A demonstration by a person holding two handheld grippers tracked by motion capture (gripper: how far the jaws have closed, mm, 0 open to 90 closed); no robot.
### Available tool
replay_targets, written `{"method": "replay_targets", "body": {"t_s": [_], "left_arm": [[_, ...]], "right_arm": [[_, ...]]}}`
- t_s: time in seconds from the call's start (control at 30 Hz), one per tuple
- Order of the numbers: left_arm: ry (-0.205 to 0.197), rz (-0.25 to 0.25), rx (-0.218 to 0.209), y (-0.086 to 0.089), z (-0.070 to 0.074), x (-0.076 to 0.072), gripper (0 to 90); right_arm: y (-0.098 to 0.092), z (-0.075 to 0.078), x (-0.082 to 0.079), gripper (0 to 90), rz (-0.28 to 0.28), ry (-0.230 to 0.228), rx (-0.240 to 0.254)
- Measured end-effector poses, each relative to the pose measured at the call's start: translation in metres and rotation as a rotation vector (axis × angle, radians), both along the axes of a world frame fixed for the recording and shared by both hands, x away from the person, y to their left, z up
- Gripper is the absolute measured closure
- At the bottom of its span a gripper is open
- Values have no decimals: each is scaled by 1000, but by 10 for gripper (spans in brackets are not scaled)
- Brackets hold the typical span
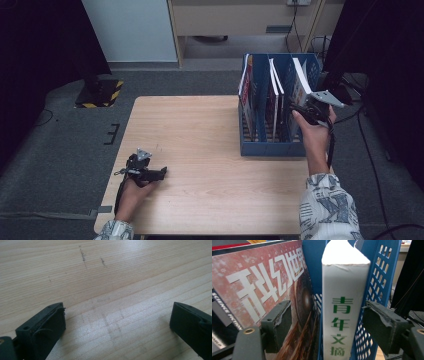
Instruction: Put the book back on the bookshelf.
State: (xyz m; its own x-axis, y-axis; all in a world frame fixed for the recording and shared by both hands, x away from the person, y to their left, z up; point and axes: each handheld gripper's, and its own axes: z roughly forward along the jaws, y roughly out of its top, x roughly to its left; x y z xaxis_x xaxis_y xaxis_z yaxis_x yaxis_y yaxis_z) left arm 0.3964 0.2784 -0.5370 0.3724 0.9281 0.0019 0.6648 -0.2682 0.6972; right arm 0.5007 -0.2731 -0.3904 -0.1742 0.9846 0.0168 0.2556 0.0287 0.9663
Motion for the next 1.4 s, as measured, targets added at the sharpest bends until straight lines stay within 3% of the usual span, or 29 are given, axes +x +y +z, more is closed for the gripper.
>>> {"method": "replay_targets", "body": {"t_s": [0.17, 0.47, 0.77, 1.13, 1.4], "left_arm": [[0, 0, 0, 0, 0, 0, 0], [0, 0, 0, 0, 0, 0, 0], [0, 0, 0, 0, 0, 0, 0], [0, 0, 0, 0, 0, 0, 0], [0, 0, 0, 0, 0, 0, 0]], "right_arm": [[-1, 2, -4, 190, 16, 4, 34], [2, 0, -9, 141, 16, 64, -33], [4, -7, -14, 118, 45, 92, -21], [-1, -15, -26, 99, 59, 105, 1], [-3, -18, -41, 111, 82, 89, 10]]}}
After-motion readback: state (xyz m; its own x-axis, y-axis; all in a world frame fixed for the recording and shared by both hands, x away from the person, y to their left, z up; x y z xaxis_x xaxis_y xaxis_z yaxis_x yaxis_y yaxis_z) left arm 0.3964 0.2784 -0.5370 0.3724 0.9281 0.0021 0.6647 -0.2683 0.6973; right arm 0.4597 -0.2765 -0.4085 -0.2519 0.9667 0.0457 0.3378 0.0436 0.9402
